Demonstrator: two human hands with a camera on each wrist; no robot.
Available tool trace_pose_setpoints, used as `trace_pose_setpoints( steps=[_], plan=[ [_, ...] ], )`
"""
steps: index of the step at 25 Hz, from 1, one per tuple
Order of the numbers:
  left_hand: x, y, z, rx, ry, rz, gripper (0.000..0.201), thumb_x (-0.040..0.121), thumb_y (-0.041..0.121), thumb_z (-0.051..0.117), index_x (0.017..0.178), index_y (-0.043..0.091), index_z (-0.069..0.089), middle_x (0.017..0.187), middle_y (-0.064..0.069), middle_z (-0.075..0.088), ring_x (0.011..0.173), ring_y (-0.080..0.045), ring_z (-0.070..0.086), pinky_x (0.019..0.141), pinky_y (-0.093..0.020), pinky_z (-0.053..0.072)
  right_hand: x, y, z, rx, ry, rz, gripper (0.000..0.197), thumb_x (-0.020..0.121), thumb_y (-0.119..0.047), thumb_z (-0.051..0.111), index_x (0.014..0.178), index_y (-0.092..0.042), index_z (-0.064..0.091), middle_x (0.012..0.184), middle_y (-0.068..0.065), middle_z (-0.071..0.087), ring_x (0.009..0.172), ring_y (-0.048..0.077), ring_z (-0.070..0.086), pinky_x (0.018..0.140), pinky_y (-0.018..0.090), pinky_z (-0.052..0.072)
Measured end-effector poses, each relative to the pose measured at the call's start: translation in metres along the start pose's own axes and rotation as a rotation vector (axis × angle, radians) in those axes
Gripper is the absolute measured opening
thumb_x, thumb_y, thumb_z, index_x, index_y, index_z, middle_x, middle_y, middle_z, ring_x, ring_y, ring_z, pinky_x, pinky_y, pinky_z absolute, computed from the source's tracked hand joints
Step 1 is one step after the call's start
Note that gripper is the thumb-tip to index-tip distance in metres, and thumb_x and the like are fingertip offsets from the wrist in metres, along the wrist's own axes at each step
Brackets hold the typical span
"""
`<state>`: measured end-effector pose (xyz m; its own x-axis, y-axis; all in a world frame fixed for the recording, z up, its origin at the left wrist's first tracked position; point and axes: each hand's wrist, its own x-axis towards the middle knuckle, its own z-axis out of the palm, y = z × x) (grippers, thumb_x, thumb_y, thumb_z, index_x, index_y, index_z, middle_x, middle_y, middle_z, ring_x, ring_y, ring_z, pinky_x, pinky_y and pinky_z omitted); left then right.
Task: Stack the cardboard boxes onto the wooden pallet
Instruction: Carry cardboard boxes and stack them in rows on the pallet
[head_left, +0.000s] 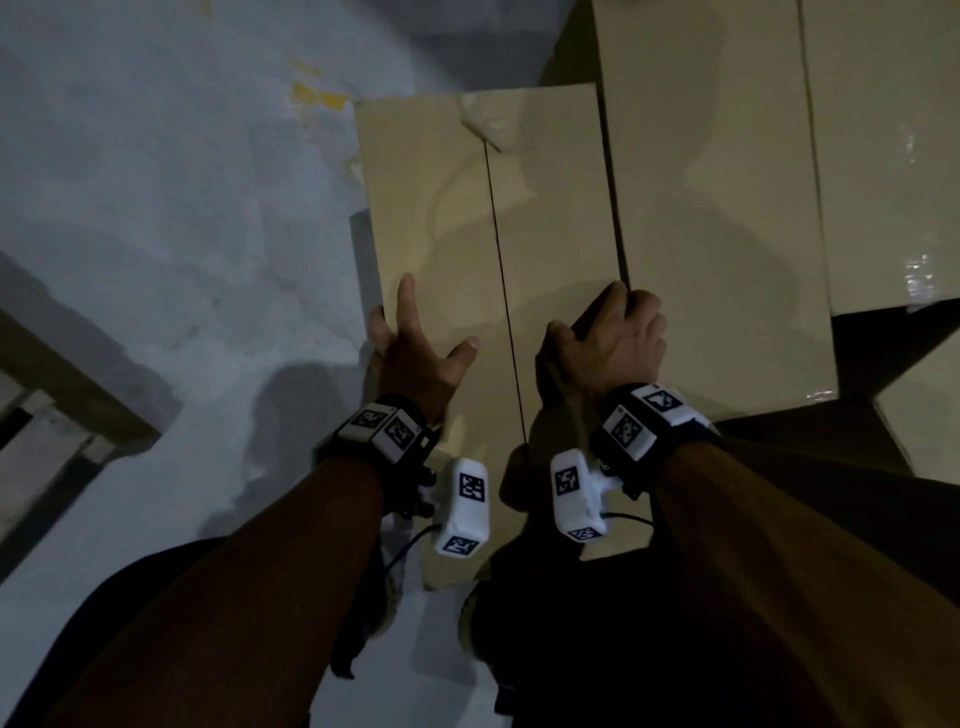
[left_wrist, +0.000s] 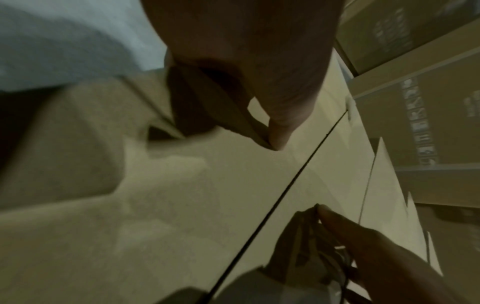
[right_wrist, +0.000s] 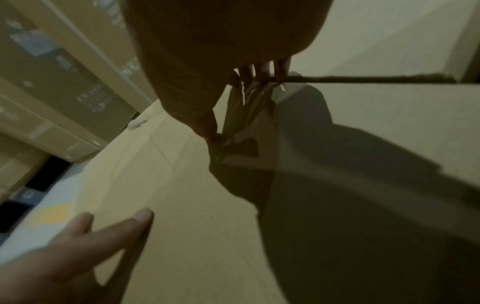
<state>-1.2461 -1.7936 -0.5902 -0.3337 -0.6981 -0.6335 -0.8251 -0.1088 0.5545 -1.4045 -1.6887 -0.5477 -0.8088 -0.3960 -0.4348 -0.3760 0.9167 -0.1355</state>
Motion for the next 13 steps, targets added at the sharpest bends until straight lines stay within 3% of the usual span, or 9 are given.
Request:
trace_pose_setpoints(
  steps=[3,6,7,10,11,13],
  plan=[
    [0.002,-0.010,-0.013,-0.050,0.019,-0.034,0.099,0.082,0.050,0.073,0.153,0.047,0.005,0.161,-0.012,-0.002,0.140,-0.048,0.025,0.114,-0.057,0.029,-0.007,-0.001,-0.008,0.196,-0.029,-0.016,0.087,0.083,-0.045,0.073,0.150,-0.013,0.027,0.146,0.015,0.031,0.131,0.037,0.036,0.107,0.047,0.036],
    [0.006,-0.030,-0.035,-0.132,0.035,-0.053,0.102,0.080,0.046,0.077,0.155,0.042,0.009,0.159,-0.017,0.005,0.141,-0.046,0.026,0.113,-0.054,0.033,-0.018,-0.012,-0.015,0.392,-0.205,0.002,0.109,0.079,-0.046,0.079,0.157,-0.029,0.005,0.156,0.011,0.031,0.139,0.035,0.038,0.113,0.051,0.036],
    [0.007,-0.036,-0.043,-0.170,0.010,-0.053,0.105,0.078,0.047,0.079,0.156,0.040,0.009,0.158,-0.020,0.012,0.141,-0.044,0.028,0.112,-0.049,0.034,-0.021,-0.018,-0.015,0.381,-0.235,-0.010,0.114,0.077,-0.049,0.080,0.157,-0.034,0.000,0.157,0.011,0.032,0.139,0.036,0.039,0.113,0.054,0.036],
    [0.009,-0.049,-0.056,-0.226,-0.053,-0.035,0.123,0.061,0.074,0.074,0.156,0.033,0.008,0.141,-0.024,0.048,0.134,-0.037,0.045,0.107,-0.034,0.036,-0.028,-0.032,-0.012,0.357,-0.234,-0.046,0.121,0.074,-0.051,0.081,0.156,-0.038,-0.006,0.155,0.012,0.037,0.137,0.038,0.042,0.112,0.055,0.036],
    [0.009,-0.052,-0.058,-0.218,-0.061,-0.033,0.124,0.061,0.073,0.074,0.157,0.031,0.007,0.137,-0.023,0.051,0.133,-0.037,0.047,0.107,-0.032,0.036,-0.030,-0.036,-0.012,0.351,-0.230,-0.051,0.121,0.074,-0.051,0.082,0.156,-0.039,-0.007,0.154,0.013,0.039,0.137,0.039,0.043,0.112,0.056,0.036],
    [0.002,-0.045,-0.064,-0.209,-0.064,-0.028,0.117,0.071,0.057,0.080,0.158,0.030,0.007,0.144,-0.023,0.043,0.136,-0.038,0.042,0.108,-0.037,0.036,-0.031,-0.038,-0.018,0.344,-0.223,-0.053,0.123,0.074,-0.051,0.082,0.155,-0.040,-0.009,0.152,0.014,0.041,0.136,0.040,0.044,0.112,0.057,0.035]
  ],
)
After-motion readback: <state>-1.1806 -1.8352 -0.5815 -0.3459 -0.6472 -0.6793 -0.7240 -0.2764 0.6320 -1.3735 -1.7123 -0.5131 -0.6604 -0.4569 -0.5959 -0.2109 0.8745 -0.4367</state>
